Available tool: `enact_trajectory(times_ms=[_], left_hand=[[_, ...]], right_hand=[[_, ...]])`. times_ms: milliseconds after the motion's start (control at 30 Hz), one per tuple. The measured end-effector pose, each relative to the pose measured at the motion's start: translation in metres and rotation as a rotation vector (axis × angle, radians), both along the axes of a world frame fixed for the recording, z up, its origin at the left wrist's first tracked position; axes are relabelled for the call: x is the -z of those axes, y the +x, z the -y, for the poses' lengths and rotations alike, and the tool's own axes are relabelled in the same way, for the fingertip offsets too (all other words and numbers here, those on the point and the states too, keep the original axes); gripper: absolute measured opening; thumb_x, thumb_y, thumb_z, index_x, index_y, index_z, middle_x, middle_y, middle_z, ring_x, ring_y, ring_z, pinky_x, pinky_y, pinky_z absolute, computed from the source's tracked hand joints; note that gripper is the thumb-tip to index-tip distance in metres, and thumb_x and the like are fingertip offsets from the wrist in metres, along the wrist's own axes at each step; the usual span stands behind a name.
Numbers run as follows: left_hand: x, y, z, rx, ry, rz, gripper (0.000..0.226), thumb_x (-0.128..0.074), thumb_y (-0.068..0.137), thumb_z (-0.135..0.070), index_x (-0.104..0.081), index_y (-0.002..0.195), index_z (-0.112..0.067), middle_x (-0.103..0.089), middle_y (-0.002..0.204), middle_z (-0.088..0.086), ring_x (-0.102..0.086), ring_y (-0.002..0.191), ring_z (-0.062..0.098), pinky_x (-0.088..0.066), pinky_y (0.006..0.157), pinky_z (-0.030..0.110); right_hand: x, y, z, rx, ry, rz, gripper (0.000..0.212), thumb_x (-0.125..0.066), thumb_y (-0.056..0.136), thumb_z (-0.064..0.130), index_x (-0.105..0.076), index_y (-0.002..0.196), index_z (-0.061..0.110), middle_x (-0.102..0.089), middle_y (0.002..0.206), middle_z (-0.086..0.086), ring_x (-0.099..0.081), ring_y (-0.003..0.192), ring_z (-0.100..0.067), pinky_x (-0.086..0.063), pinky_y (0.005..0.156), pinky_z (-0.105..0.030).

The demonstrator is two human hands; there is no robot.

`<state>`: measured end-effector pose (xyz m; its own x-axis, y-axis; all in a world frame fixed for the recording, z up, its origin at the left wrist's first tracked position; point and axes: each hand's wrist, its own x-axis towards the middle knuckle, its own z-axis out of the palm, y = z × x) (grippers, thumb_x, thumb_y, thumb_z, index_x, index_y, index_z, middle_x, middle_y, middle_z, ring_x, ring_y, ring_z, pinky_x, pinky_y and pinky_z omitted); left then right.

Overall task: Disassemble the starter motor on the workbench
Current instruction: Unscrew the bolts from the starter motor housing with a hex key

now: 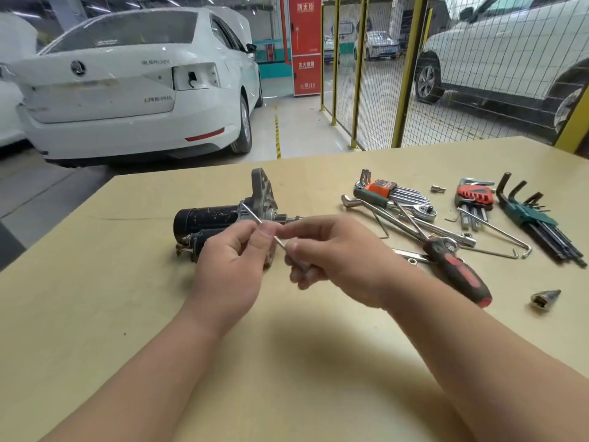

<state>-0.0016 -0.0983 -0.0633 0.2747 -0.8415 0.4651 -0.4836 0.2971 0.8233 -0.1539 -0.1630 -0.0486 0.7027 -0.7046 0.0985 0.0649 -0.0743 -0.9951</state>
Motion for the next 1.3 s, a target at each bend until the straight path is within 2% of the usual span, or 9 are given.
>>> enact_trajectory(times_ms=[67,133,267,333,467,533,600,1100,1300], left_hand=[[-0.003,0.002,0.0,0.012,0.005,-0.047,0.027,-0.053,0.095,-0.034,-0.07,0.077,-0.021,-0.057,0.054,-0.009,-0.047,0.052,0.004,-0.039,0.051,0.017],[-0.005,0.008,-0.002,0.022,-0.018,0.071,0.027,-0.056,0.094,-0.035,-0.068,0.075,-0.02,-0.057,0.056,-0.007,-0.049,0.055,0.005,-0.039,0.053,0.018],[-0.005,0.014,-0.002,0.103,-0.1,0.874,0.038,-0.048,0.09,-0.04,-0.07,0.072,-0.015,-0.058,0.069,-0.007,-0.05,0.071,0.016,-0.044,0.066,0.031],[-0.001,0.014,0.0,0.139,-0.101,0.995,0.04,-0.048,0.088,-0.044,-0.074,0.076,-0.016,-0.061,0.071,-0.008,-0.049,0.074,0.021,-0.046,0.069,0.036],[-0.003,0.028,0.004,-0.076,-0.107,0.778,0.045,-0.062,0.078,-0.054,-0.071,0.106,-0.021,-0.059,0.107,-0.004,-0.039,0.105,0.018,-0.033,0.093,0.031],[-0.004,0.043,0.009,-0.157,0.04,0.728,0.071,-0.073,0.073,-0.054,-0.052,0.134,-0.026,-0.044,0.132,-0.005,-0.027,0.122,0.011,-0.024,0.105,0.03],[0.002,0.055,0.011,-0.139,0.213,0.803,0.09,-0.073,0.071,-0.055,-0.032,0.147,-0.029,-0.029,0.147,-0.009,-0.019,0.13,0.006,-0.014,0.11,0.027],[0.016,0.061,0.017,-0.125,0.158,0.781,0.067,-0.055,0.086,-0.053,-0.037,0.145,-0.026,-0.035,0.144,-0.005,-0.026,0.13,0.013,-0.014,0.112,0.032],[0.018,0.058,0.018,-0.161,0.167,0.826,0.069,-0.052,0.087,-0.055,-0.035,0.146,-0.025,-0.032,0.145,-0.003,-0.023,0.132,0.014,-0.011,0.111,0.031]], right_hand=[[0.006,0.008,-0.006,-0.014,-0.124,-0.096,0.008,-0.06,0.089,0.008,-0.066,0.093,0.011,-0.064,0.067,0.001,-0.067,0.064,-0.016,-0.054,0.059,-0.028],[0.004,0.005,-0.001,0.067,-0.23,-0.144,0.004,-0.063,0.089,0.018,-0.065,0.091,0.015,-0.068,0.069,0.003,-0.068,0.067,-0.014,-0.054,0.061,-0.031],[-0.004,-0.009,0.01,0.086,-0.298,-0.166,0.027,-0.053,0.092,0.036,-0.067,0.08,0.017,-0.066,0.064,0.003,-0.058,0.051,-0.014,-0.047,0.048,-0.027],[-0.001,-0.007,0.008,0.0,-0.324,-0.25,0.032,-0.05,0.096,0.031,-0.068,0.075,0.015,-0.064,0.058,0.002,-0.057,0.046,-0.013,-0.046,0.044,-0.024],[0.0,-0.011,0.02,0.184,-0.308,-0.206,0.031,-0.049,0.097,0.019,-0.065,0.073,0.009,-0.065,0.055,-0.003,-0.061,0.046,-0.018,-0.05,0.045,-0.027],[0.0,-0.018,0.029,0.294,-0.189,-0.122,0.031,-0.047,0.098,0.016,-0.064,0.074,0.005,-0.062,0.053,-0.004,-0.059,0.045,-0.02,-0.048,0.044,-0.028],[0.003,-0.021,0.034,0.319,-0.094,-0.084,0.032,-0.045,0.1,0.016,-0.062,0.076,0.003,-0.061,0.054,-0.005,-0.057,0.045,-0.019,-0.047,0.044,-0.027],[0.014,-0.01,0.033,0.247,0.168,0.021,0.031,-0.041,0.102,0.019,-0.058,0.081,0.003,-0.061,0.056,-0.006,-0.057,0.045,-0.016,-0.047,0.042,-0.023],[0.015,-0.017,0.034,0.161,0.328,-0.18,0.032,-0.038,0.102,0.02,-0.058,0.085,0.002,-0.058,0.053,-0.005,-0.053,0.042,-0.015,-0.045,0.04,-0.021]])
